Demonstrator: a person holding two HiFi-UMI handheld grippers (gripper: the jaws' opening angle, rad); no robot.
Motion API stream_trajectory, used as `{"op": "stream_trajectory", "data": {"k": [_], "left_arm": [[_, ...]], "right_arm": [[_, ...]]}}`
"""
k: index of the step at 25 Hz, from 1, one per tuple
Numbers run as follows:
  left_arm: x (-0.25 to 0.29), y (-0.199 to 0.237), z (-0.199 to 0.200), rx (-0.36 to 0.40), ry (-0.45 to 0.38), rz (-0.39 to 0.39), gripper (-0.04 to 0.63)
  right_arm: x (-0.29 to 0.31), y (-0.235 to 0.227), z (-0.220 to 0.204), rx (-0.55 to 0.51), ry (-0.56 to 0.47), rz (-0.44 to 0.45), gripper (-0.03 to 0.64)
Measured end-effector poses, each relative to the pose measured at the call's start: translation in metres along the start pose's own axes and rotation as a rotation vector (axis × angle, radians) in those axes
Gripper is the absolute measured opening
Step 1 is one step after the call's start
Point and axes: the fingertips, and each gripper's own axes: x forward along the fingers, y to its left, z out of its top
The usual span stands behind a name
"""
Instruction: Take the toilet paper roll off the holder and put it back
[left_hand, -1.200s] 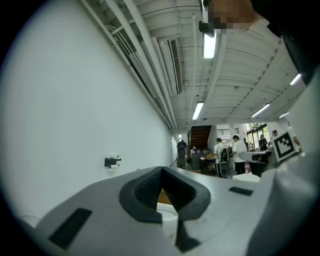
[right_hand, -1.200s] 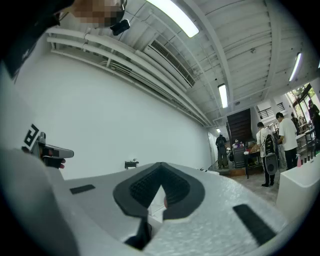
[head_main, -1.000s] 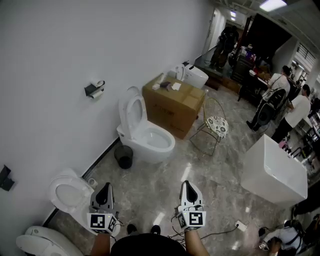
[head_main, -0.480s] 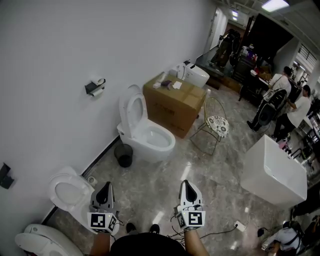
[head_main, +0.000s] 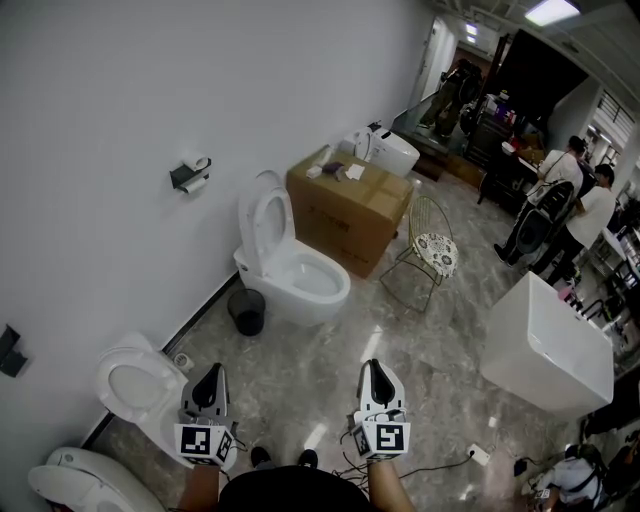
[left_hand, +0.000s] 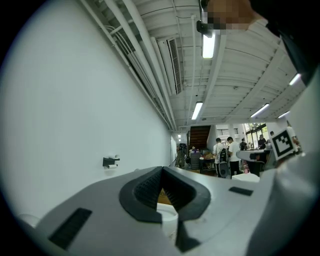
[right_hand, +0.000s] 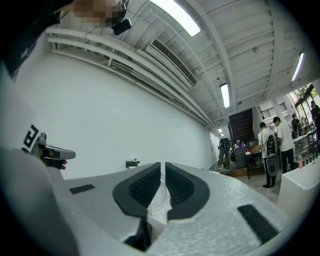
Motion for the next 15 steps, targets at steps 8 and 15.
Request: {"op": "stream_trajectory", "data": {"k": [8,15], "left_arm": [[0.0017,-0.002,-0.0002,-0.012,0.011,0.01,0.003],[0.0009,-0.0035,0.0001,-0.015,0.014,0.011,0.003]], "right_arm": [[0.0028,-0.0003,0.0018,0.008,-0.004,0.014,0.064],[0.0021,0.0011,0.001,0.015,-0.003,0.032,0.141]]}}
